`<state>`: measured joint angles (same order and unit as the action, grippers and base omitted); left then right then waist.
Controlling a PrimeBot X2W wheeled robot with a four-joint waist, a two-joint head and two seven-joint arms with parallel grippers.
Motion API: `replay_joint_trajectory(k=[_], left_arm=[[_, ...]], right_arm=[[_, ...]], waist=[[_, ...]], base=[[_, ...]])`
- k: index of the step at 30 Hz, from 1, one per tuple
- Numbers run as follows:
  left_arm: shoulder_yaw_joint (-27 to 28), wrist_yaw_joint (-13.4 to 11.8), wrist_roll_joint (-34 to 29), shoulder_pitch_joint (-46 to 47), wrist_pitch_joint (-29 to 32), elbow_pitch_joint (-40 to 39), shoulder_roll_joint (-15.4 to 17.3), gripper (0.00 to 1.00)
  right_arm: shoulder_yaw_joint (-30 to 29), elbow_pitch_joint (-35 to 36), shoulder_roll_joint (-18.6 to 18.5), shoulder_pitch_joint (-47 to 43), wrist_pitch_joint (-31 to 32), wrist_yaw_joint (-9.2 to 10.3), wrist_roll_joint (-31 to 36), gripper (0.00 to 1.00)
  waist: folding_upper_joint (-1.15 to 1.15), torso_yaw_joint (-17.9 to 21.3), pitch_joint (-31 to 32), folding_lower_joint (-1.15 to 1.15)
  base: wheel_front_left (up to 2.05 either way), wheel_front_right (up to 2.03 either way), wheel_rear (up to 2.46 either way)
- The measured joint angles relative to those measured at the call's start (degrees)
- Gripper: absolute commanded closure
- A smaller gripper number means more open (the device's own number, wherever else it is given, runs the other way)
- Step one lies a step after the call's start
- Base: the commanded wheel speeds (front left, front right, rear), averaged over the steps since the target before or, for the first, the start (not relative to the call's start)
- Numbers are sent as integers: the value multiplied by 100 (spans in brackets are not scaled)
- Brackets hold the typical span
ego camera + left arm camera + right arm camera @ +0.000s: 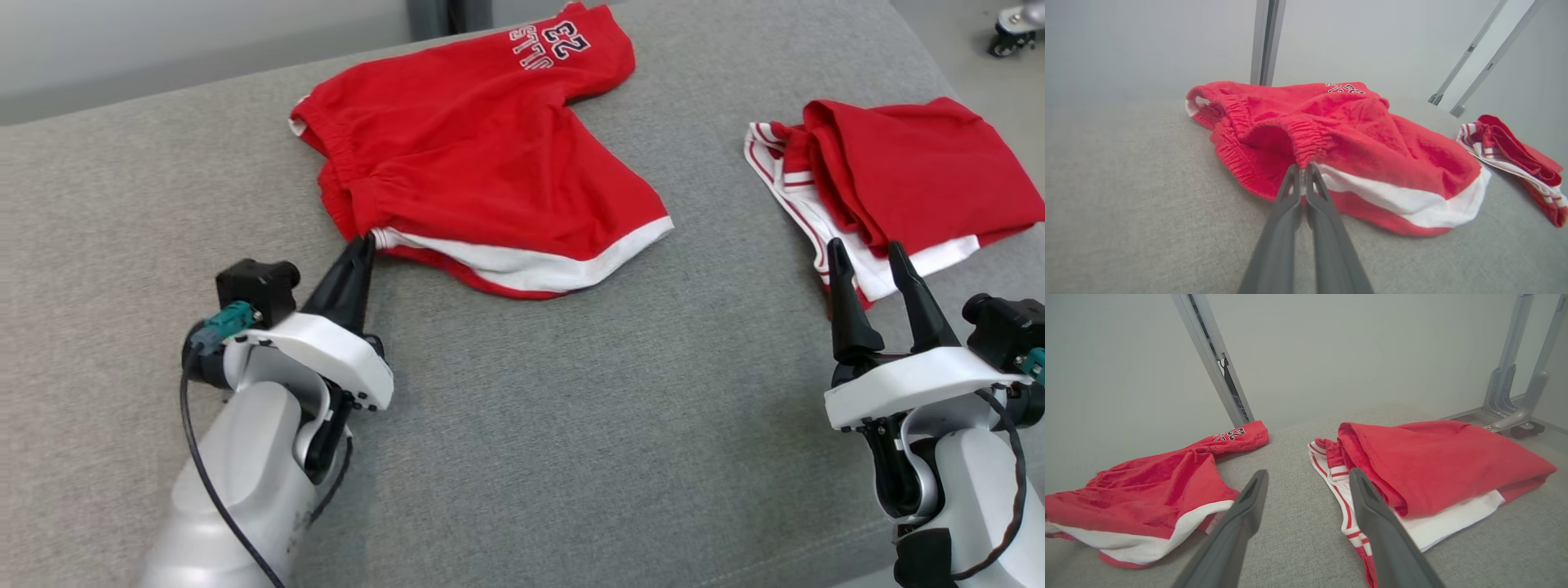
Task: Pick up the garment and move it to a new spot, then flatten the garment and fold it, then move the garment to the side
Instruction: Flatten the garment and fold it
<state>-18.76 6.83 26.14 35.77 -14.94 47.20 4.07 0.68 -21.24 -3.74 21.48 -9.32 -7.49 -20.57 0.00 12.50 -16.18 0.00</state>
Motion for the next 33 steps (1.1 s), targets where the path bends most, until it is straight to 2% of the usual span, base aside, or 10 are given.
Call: replay_joint_trajectory(k=[9, 14, 18, 23, 24, 25, 33], left_arm=[[279, -160, -412, -420, -4, -969, 291, 100], [269, -219, -497, -723, -4, -1098, 438, 100], [277, -379, -536, -1042, 43, -1136, 567, 100], [220, -435, -467, -1347, 346, -1115, 568, 100], [174, -414, -444, -1412, 459, -1091, 556, 81], [134, -401, -436, -1477, 512, -1082, 537, 0], [360, -500, -180, -1613, 212, -1396, 402, 0]], right_arm=[[-7, -57, 12, -103, 74, 0, 118, 0], [23, -188, 22, -197, 104, 0, 165, 0], [165, -327, 33, -216, 174, 0, 210, 0], [224, -427, 36, -220, 213, 0, 215, 0], [235, -446, 37, -222, 223, 0, 215, 0], [252, -470, 35, -225, 226, 0, 219, 0], [334, -517, 37, -319, 233, 0, 253, 0]], waist=[[0, -435, 251, 0], [0, -767, 426, 0], [0, -1100, 592, 0], [0, -1355, 719, 0], [0, -1400, 737, 0], [0, -1445, 754, 0], [0, -1663, 821, 0]], base=[[0, 0, 0], [0, 0, 0], [0, 0, 0], [0, 0, 0], [0, 0, 0], [0, 0, 0], [0, 0, 0]])
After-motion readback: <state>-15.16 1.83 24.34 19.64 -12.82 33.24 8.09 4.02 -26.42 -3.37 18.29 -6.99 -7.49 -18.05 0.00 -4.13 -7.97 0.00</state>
